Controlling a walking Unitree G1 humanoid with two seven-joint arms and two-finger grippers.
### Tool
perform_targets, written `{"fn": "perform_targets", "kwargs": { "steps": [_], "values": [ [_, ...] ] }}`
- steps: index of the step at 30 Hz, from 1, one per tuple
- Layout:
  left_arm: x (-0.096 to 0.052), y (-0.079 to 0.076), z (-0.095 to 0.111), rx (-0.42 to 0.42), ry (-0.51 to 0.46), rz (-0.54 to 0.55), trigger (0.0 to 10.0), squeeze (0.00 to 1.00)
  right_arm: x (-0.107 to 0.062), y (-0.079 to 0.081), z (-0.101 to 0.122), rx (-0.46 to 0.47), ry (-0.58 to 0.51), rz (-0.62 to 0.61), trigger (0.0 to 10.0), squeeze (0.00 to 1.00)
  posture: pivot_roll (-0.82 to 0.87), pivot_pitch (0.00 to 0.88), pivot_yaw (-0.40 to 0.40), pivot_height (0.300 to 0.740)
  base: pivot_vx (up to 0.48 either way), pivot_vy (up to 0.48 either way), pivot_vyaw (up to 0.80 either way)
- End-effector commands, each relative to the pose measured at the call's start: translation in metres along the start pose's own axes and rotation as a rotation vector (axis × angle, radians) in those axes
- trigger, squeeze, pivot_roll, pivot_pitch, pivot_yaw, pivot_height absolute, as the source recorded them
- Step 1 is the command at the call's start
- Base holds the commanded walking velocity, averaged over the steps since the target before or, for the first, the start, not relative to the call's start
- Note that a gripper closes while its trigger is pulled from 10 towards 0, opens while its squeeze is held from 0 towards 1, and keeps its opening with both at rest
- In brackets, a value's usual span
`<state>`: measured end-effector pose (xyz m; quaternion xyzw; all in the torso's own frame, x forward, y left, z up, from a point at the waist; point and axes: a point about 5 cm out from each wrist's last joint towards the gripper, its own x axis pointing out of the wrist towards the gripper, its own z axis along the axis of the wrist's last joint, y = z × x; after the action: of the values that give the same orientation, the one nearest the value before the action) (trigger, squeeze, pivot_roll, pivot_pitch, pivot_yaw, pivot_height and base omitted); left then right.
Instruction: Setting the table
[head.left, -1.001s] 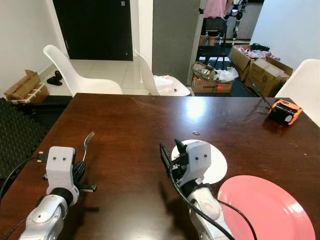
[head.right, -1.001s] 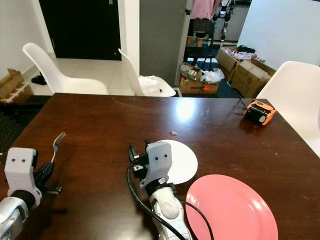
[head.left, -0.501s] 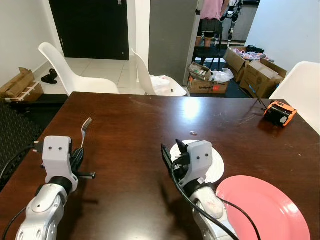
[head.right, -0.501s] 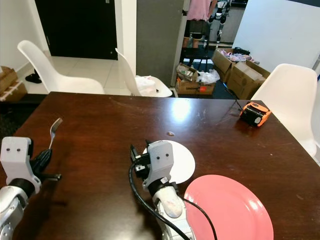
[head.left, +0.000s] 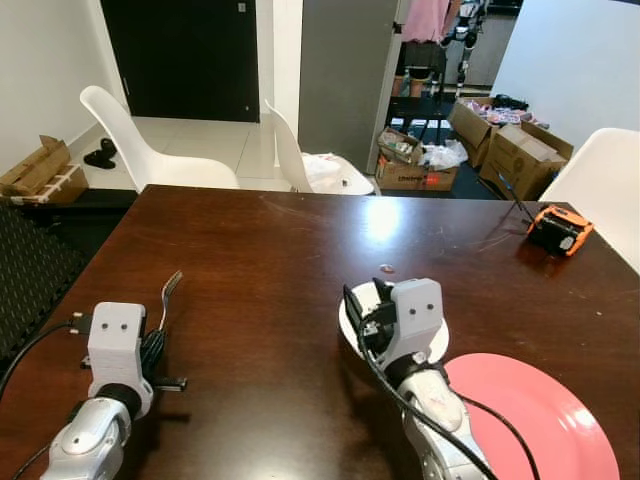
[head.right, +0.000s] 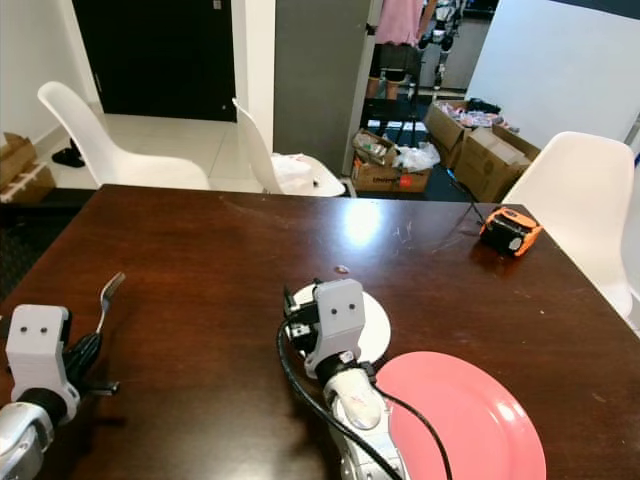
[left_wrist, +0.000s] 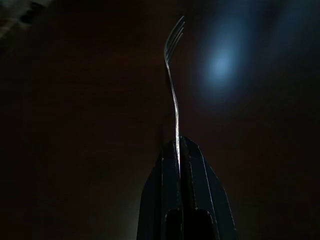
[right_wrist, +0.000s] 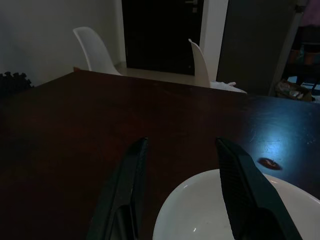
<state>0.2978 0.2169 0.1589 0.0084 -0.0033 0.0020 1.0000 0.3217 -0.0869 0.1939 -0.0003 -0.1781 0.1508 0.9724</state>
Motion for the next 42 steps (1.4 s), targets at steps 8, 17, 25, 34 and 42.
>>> {"fn": "perform_targets", "kwargs": {
  "steps": [8, 17, 25, 34, 42],
  "values": [
    [0.0015, -0.0017, -0.0027, 0.010, 0.003, 0.004, 10.0, 0.00, -0.0012, -0.0005, -0.0060, 0.041, 0.018, -0.015, 10.0, 0.00, 0.04, 0.105, 0.048, 0.740, 0.000, 0.000, 0.00],
    [0.0033, -0.0029, -0.0022, 0.019, -0.001, 0.005, 10.0, 0.00, -0.0013, 0.0020, -0.0070, 0.051, 0.017, -0.011, 10.0, 0.00, 0.04, 0.108, 0.051, 0.740, 0.000, 0.000, 0.00],
    [0.0042, -0.0034, -0.0020, 0.026, -0.004, 0.003, 10.0, 0.00, -0.0011, 0.0023, -0.0067, 0.052, 0.015, -0.011, 10.0, 0.00, 0.04, 0.112, 0.054, 0.740, 0.000, 0.000, 0.00],
    [0.0058, -0.0061, -0.0010, 0.024, -0.013, -0.006, 10.0, 0.00, -0.0006, 0.0031, -0.0070, 0.055, 0.014, -0.011, 10.0, 0.00, 0.04, 0.114, 0.057, 0.740, 0.000, 0.000, 0.00],
    [0.0062, -0.0062, -0.0011, 0.032, -0.010, -0.007, 10.0, 0.00, -0.0008, 0.0033, -0.0074, 0.056, 0.014, -0.013, 10.0, 0.00, 0.04, 0.115, 0.060, 0.740, 0.000, 0.000, 0.00]
  ]
}}
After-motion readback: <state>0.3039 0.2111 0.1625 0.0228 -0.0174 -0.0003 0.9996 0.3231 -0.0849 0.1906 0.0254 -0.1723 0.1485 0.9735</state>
